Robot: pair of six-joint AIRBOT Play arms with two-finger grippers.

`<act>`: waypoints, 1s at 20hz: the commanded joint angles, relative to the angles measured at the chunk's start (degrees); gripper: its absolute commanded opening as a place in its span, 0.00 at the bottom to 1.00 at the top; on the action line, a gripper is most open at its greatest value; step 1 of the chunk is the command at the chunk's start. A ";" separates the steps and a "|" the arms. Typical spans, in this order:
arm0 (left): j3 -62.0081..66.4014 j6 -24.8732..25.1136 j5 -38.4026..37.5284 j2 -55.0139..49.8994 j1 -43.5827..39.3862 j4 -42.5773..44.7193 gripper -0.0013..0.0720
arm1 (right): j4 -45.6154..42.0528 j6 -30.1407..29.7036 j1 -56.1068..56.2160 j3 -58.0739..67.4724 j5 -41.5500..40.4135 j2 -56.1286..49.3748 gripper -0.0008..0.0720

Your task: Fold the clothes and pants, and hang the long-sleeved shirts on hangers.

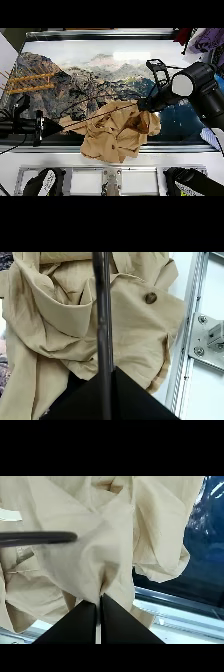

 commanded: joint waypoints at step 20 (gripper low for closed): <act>4.85 -1.70 4.61 -6.32 -14.71 4.11 0.03 | -1.70 -0.90 -11.63 3.50 -6.60 -5.11 0.02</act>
